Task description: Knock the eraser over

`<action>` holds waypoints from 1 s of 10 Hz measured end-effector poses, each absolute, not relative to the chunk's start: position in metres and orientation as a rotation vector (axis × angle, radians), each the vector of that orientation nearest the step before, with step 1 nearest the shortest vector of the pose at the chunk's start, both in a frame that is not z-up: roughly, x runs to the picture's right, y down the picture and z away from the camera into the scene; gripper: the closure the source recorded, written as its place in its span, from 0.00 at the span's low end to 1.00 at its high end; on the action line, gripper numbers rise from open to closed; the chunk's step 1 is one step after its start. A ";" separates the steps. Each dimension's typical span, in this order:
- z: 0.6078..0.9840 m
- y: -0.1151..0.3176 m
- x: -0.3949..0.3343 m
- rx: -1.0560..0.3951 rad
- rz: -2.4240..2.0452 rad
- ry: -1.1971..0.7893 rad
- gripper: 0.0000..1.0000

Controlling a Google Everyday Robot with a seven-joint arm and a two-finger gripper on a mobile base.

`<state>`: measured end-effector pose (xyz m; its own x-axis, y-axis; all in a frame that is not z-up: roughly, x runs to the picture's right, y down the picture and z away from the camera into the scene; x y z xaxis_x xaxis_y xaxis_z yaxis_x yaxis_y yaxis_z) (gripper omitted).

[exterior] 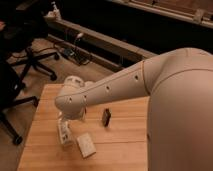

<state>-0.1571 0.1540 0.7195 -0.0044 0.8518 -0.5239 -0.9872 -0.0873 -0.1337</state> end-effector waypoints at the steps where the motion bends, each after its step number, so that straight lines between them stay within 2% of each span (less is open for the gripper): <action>1: 0.719 0.154 -0.158 -0.556 1.571 0.309 0.38; 3: 0.720 0.154 -0.158 -0.558 1.574 0.310 0.40; 6: 0.772 0.167 -0.132 -0.568 1.619 0.359 0.68; 7: 0.789 0.168 -0.123 -0.568 1.634 0.370 0.73; 10: 0.817 0.165 -0.113 -0.557 1.636 0.385 0.99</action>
<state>-0.1130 0.1648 0.8170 -0.0800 0.8237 -0.5613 -0.9876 -0.1417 -0.0671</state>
